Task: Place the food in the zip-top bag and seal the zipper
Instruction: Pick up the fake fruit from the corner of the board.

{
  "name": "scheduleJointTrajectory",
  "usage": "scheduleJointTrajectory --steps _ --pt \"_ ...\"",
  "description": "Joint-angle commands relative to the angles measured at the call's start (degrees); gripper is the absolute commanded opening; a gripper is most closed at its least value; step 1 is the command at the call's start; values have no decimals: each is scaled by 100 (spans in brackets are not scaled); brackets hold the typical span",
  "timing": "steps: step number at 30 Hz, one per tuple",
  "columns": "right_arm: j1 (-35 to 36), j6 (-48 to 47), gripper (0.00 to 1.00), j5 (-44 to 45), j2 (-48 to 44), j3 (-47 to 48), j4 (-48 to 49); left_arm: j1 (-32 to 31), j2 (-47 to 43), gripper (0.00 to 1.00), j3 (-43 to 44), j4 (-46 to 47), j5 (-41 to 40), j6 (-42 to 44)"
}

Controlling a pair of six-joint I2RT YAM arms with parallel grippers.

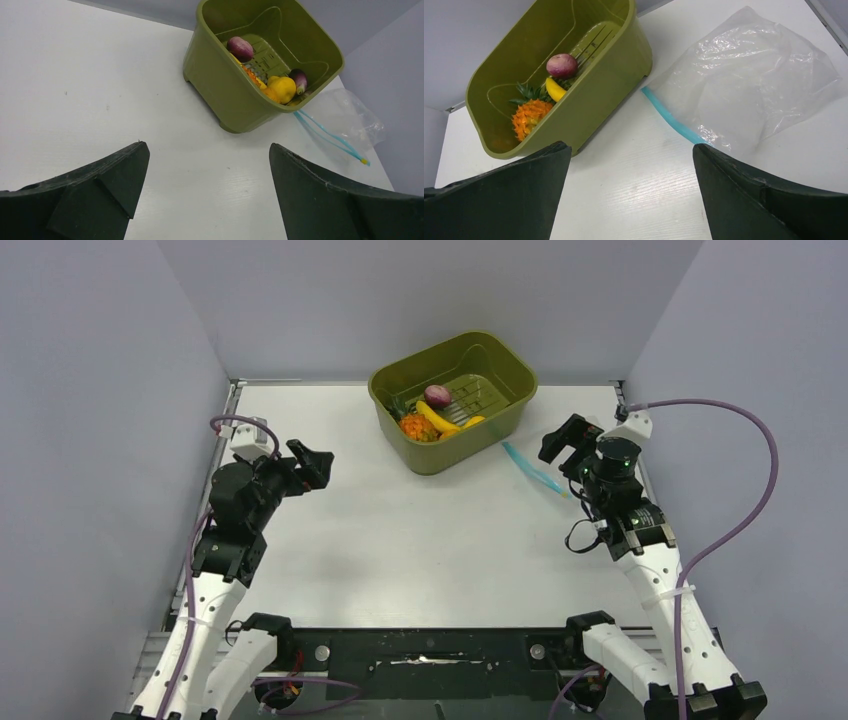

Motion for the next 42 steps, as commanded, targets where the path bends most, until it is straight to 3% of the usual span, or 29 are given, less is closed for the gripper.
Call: scheduleJointTrajectory --steps 1,14,18,26,34,42 --pt "-2 0 98 -51 107 26 104 -26 -188 92 -111 478 3 45" --pt "-26 606 98 554 762 49 -108 -120 -188 92 -439 321 -125 144" --pt "-45 714 61 542 1012 -162 134 -139 -229 92 -524 214 -146 224" --pt "-365 1064 50 507 1638 -376 275 -220 -273 92 -556 -47 -626 355" --pt "-1021 1079 54 317 1933 -937 750 -226 -558 92 -877 88 -573 501" --pt "-1095 940 60 127 2205 -1130 1148 -248 -659 92 -919 106 -545 519"
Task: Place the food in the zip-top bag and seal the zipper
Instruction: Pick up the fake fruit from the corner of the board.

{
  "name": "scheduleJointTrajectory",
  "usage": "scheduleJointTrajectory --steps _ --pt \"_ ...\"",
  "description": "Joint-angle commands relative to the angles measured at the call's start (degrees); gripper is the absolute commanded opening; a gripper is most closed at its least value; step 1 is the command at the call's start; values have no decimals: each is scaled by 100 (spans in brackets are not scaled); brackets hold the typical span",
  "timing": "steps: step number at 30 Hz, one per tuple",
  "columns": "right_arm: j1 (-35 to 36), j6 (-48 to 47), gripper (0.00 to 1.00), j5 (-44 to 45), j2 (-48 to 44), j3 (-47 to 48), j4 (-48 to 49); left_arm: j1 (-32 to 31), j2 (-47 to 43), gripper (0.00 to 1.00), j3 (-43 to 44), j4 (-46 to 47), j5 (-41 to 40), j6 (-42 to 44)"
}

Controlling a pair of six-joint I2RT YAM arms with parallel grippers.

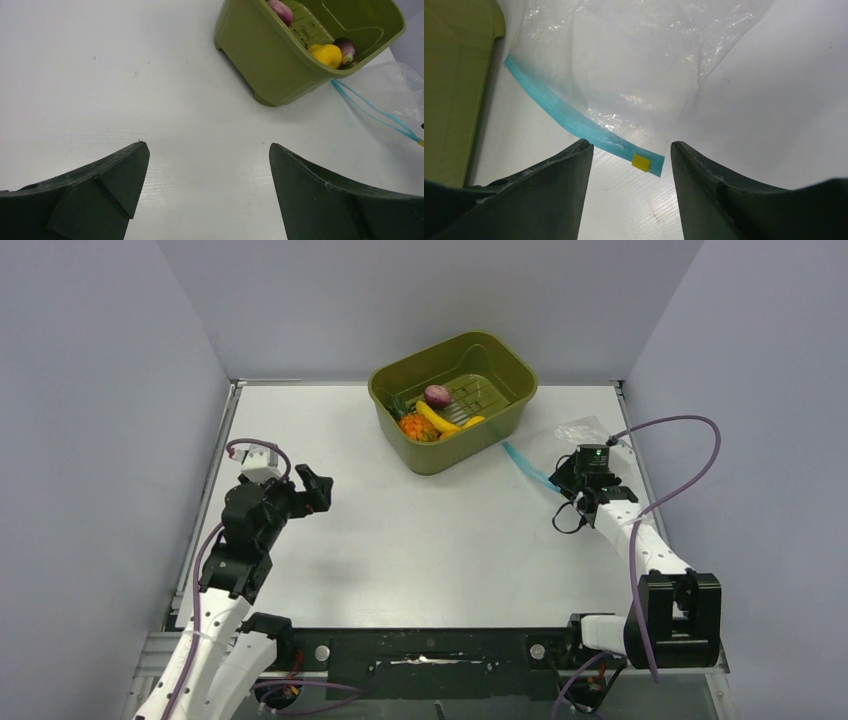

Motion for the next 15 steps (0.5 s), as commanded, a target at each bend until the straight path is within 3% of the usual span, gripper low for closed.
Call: scheduleJointTrajectory --steps 1,12,15 --pt "-43 4 60 -110 86 -85 592 -36 -79 92 14 296 10 88" --pt "-61 320 63 -48 320 -214 653 -45 -113 91 -21 296 29 189" --pt "-62 335 57 -48 341 -281 753 -47 -117 91 -28 296 29 201"
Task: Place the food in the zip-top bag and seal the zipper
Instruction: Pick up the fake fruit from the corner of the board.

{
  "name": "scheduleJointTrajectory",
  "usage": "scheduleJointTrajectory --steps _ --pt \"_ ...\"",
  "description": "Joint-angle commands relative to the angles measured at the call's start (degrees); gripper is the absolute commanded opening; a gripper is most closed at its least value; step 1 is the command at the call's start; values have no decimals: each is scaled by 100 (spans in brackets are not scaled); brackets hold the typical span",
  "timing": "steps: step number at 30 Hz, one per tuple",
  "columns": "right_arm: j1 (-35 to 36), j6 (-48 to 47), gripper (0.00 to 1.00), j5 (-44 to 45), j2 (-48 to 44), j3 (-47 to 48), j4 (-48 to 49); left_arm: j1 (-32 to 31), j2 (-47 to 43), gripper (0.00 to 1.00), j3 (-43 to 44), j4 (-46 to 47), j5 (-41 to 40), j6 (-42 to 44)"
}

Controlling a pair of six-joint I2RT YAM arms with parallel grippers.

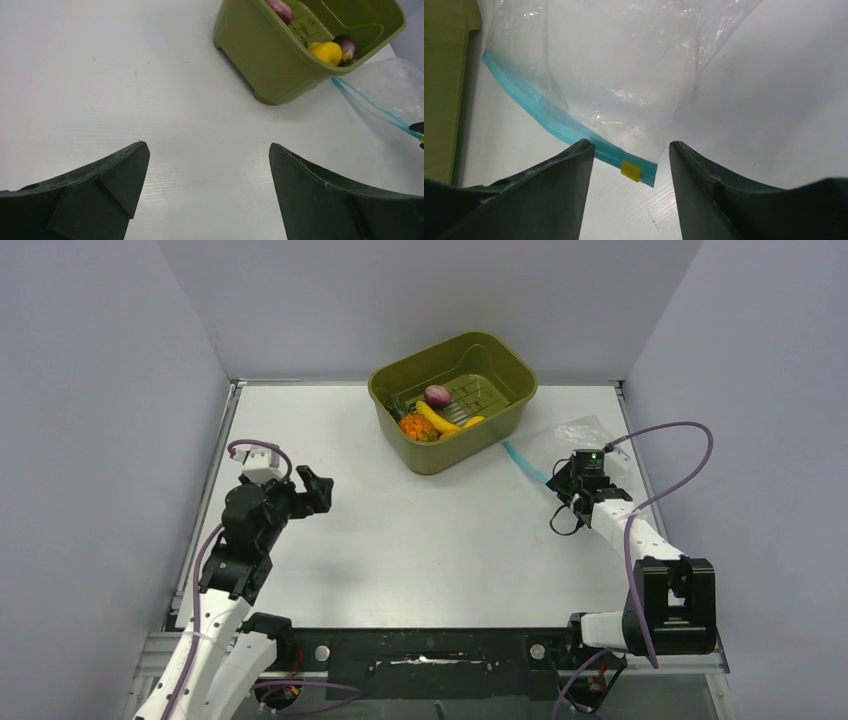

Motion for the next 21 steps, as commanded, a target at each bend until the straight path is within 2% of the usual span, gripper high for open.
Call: scheduleJointTrajectory --steps 1,10,16,21 --pt "-30 120 53 43 -7 -71 458 -25 -82 91 -8 298 33 137" --pt "-31 -155 16 -35 -294 -242 656 -25 -61 91 -12 262 -123 148" --pt "-31 -341 8 96 -632 -241 503 -25 -40 90 -22 291 -110 169" --pt "-21 -481 0 193 -1049 -69 100 -30 -51 86 -85 408 43 195"
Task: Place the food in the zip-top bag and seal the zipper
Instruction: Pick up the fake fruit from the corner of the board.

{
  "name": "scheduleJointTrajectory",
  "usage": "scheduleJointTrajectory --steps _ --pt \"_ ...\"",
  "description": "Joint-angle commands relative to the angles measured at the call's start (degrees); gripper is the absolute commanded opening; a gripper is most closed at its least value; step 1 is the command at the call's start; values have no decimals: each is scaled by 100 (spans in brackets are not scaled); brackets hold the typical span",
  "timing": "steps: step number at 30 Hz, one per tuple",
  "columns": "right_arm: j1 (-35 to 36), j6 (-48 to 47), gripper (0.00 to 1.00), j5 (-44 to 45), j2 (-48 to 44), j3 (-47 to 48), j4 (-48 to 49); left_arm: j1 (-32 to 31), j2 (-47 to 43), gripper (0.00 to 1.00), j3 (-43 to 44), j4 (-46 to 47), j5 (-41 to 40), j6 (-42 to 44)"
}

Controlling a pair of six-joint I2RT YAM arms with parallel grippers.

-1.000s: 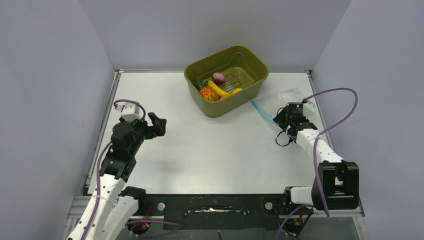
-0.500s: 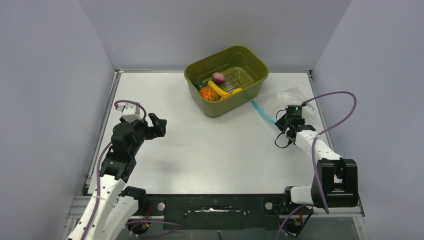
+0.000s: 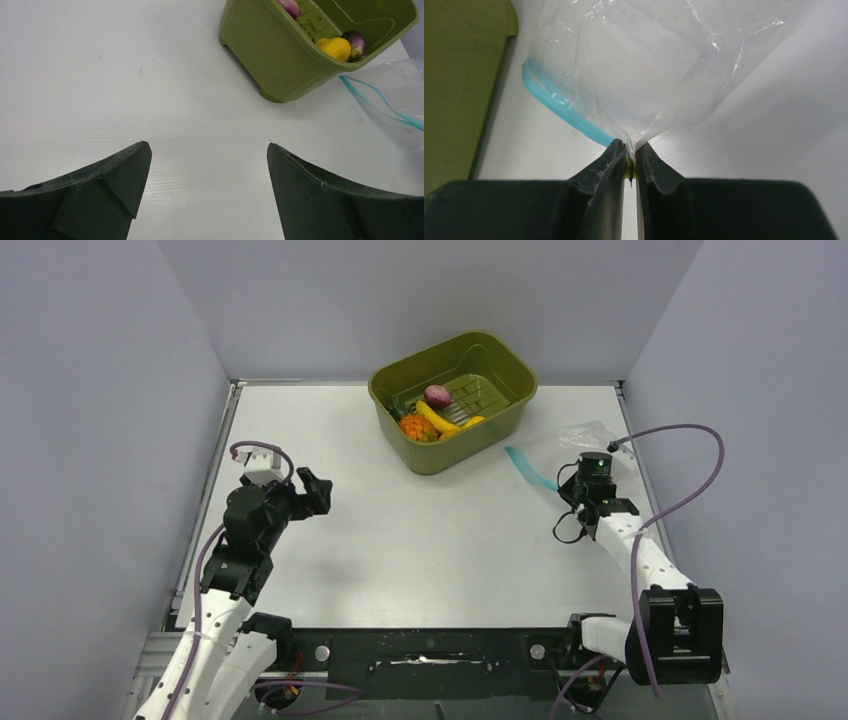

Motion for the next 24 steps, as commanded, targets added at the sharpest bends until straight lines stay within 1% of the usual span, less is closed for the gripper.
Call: scheduleJointTrajectory --steps 1,5,10,13,16,17,20,24 --pt "-12 -225 0 233 -553 299 -338 -27 -53 86 -31 436 115 112" --pt "11 -277 0 168 -1050 720 -942 -79 -145 84 -117 523 -159 175" --pt "82 -521 0 151 -1762 1218 -1583 -104 -328 81 -494 1099 374 212" --pt "194 -721 0 7 -2080 1388 -1773 -115 -243 78 -488 1147 488 160" --pt "315 -823 0 -135 -2185 1665 -2115 -146 -196 77 -473 1217 675 198" --pt "359 -860 0 -218 -2195 1751 -2207 -155 -188 76 -474 1256 776 212" --pt "555 -1170 1 -675 -2174 1950 -2393 -185 -159 69 -486 1471 1231 276" --pt "896 -1363 1 -1408 -2117 2114 -2522 -349 -137 66 -501 1884 1924 380"
